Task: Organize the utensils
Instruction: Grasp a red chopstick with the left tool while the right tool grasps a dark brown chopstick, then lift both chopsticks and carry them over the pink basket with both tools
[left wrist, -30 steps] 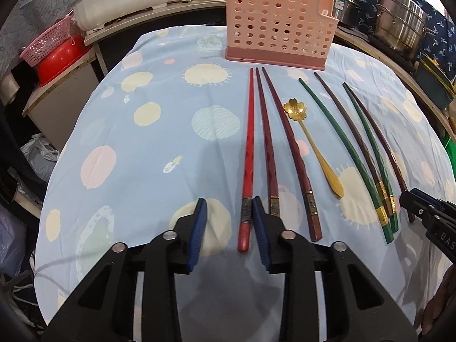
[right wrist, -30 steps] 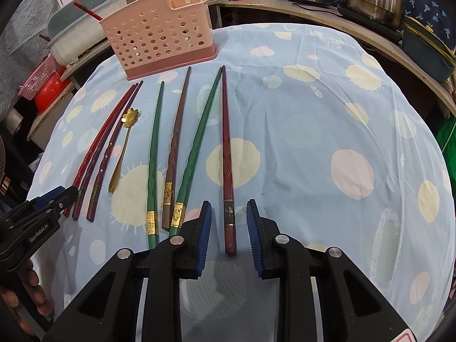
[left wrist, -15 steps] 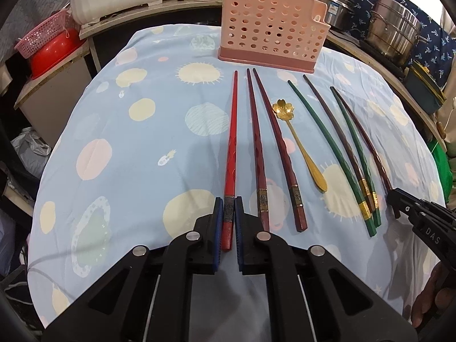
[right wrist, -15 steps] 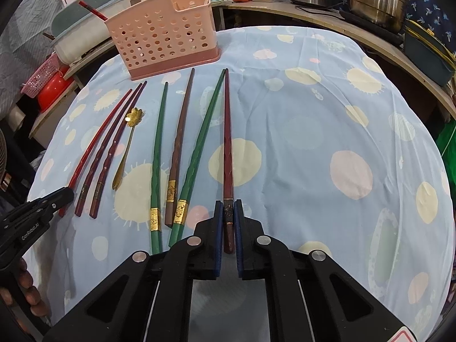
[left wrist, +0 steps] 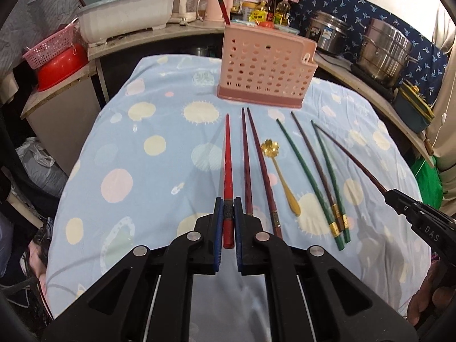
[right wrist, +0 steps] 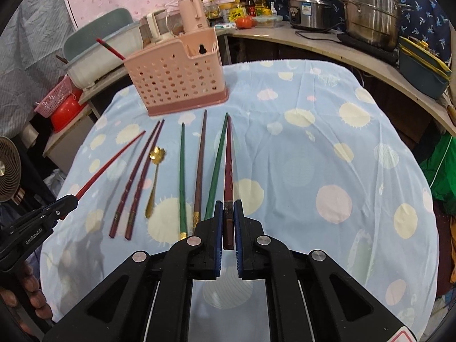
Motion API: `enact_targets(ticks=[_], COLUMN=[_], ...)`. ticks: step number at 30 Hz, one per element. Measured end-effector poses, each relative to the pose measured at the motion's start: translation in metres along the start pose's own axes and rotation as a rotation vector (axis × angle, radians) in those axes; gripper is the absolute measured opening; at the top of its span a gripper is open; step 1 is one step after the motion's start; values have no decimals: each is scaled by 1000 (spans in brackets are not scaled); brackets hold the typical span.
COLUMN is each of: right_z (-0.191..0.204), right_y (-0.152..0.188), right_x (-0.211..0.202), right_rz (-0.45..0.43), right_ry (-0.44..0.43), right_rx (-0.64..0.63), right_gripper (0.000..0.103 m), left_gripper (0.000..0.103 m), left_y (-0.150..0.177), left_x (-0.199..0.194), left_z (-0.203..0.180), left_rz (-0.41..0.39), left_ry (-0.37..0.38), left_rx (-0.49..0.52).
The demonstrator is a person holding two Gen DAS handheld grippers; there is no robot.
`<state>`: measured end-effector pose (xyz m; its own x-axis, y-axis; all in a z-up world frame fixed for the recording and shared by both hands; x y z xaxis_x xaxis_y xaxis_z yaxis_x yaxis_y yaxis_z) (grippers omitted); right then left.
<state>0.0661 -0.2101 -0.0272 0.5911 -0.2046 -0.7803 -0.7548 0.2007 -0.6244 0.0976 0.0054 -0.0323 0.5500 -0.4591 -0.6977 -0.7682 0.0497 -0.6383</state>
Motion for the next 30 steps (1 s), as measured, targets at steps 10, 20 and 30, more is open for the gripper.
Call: enact_targets(ticks=[10,20,30], right_z=[-4,-9,-9], right_y=[-32,-71,-114], right_x=[-32,-64,-92], right_rz=[-77,-164,-251], right_ry=[-27,-45,-63], right_rx=[35,61,74], right_gripper=[7,7,7], left_gripper=[7,7,7], left_y=[-32,-74,-123], left_x=[-30,-58,-83], left_z=[-9,-16,-31], left_rz=[-83,-174,-261], left_ry=[11,17,23], left_rx=[13,32,79])
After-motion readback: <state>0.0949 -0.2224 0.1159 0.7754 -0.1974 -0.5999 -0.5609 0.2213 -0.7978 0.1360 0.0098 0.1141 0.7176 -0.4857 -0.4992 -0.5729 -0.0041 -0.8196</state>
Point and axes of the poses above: each gripper's, at about its wrist camera, not at the fingertips, and x roughly the way its jaws point, z to its left, y to its underside, the point moved 5 cm from there along x, roughly the way its jaws point, and after that the axes turned 14 degrees about y, right-handed, at the moved point
